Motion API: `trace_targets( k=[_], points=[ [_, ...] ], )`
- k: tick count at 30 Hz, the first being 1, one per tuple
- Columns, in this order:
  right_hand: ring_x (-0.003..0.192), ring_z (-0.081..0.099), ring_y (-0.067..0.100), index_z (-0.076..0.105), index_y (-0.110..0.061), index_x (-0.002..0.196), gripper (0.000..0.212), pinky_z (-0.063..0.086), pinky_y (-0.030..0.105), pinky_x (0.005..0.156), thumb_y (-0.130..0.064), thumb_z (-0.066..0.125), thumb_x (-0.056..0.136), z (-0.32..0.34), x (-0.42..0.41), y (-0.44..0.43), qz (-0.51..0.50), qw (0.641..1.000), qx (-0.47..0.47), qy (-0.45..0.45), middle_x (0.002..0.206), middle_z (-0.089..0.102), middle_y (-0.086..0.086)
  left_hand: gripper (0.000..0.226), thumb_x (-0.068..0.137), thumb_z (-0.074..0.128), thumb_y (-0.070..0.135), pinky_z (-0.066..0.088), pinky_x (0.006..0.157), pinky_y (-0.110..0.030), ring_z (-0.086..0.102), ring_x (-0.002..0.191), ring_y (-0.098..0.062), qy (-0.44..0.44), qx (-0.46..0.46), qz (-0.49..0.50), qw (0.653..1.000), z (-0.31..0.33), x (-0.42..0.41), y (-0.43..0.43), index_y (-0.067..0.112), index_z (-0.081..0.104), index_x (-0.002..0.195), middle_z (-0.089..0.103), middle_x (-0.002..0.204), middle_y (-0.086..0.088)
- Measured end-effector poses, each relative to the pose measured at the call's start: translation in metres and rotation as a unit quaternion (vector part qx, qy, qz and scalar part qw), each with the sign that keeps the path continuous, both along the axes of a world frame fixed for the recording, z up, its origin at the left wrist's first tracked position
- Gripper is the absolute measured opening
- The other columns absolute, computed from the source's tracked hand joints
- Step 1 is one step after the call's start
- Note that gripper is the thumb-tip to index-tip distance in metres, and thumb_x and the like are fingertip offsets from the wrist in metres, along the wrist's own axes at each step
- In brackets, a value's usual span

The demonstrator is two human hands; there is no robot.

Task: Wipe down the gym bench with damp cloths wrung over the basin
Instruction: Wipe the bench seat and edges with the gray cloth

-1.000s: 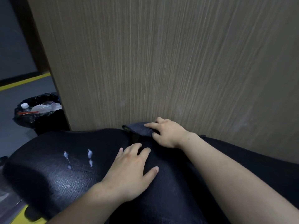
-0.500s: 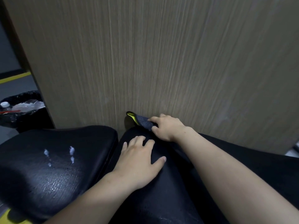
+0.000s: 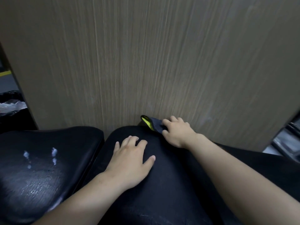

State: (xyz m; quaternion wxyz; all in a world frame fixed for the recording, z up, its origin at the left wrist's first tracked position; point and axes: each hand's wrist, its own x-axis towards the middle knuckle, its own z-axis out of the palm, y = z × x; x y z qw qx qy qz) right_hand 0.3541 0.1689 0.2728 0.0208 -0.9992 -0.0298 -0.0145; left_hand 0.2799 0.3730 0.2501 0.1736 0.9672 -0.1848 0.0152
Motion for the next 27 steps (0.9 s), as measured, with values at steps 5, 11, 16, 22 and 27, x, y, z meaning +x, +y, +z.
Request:
trace_targets(
  k=[5,11,16,22,27],
  points=[
    [0.127,0.041,0.031,0.045,-0.022,0.131,0.048,0.024,0.065,0.106,-0.051,0.034,0.096,-0.012,0.008,0.063,-0.004,0.997,0.028,-0.065,0.135,0.048,0.006,0.063,0.095,0.037,0.061,0.012,0.121,-0.051,0.010,0.151,-0.019,-0.003,0.012,0.001,1.000,0.000,-0.002,-0.009,0.024,0.039,0.146,0.025,0.159,0.000],
    [0.128,0.041,0.030,0.031,-0.037,0.147,0.048,0.030,0.057,0.101,-0.047,0.029,0.100,-0.020,0.014,0.032,0.058,0.994,-0.068,-0.059,0.145,0.040,0.002,0.062,0.096,0.038,0.061,0.012,0.122,-0.051,0.010,0.150,-0.016,-0.003,0.001,0.016,1.000,0.002,-0.001,-0.002,0.027,0.035,0.147,0.027,0.156,0.005],
    [0.124,0.043,0.030,0.025,-0.042,0.149,0.050,0.034,0.052,0.096,-0.050,0.028,0.100,-0.017,0.004,-0.013,0.041,0.994,-0.096,-0.037,0.140,0.043,0.003,0.060,0.095,0.037,0.061,0.015,0.121,-0.050,0.016,0.148,-0.014,0.003,-0.005,0.005,1.000,0.001,-0.003,-0.008,0.029,0.036,0.146,0.031,0.152,0.009],
    [0.125,0.045,0.029,0.026,-0.045,0.149,0.050,0.034,0.049,0.097,-0.048,0.025,0.100,-0.017,-0.022,-0.075,-0.016,0.997,-0.080,-0.015,0.135,0.048,0.002,0.059,0.095,0.037,0.061,0.016,0.121,-0.049,0.022,0.145,-0.012,0.008,0.000,-0.027,1.000,0.000,-0.010,-0.026,0.031,0.036,0.145,0.033,0.149,0.013],
    [0.129,0.047,0.029,0.036,-0.038,0.146,0.047,0.031,0.050,0.103,-0.044,0.022,0.102,-0.014,-0.048,-0.133,-0.088,0.994,-0.056,0.040,0.141,0.052,0.004,0.059,0.094,0.037,0.061,0.015,0.122,-0.047,0.024,0.143,-0.010,0.007,-0.006,-0.042,0.999,0.002,-0.016,-0.042,0.031,0.036,0.145,0.033,0.148,0.015]
  ],
)
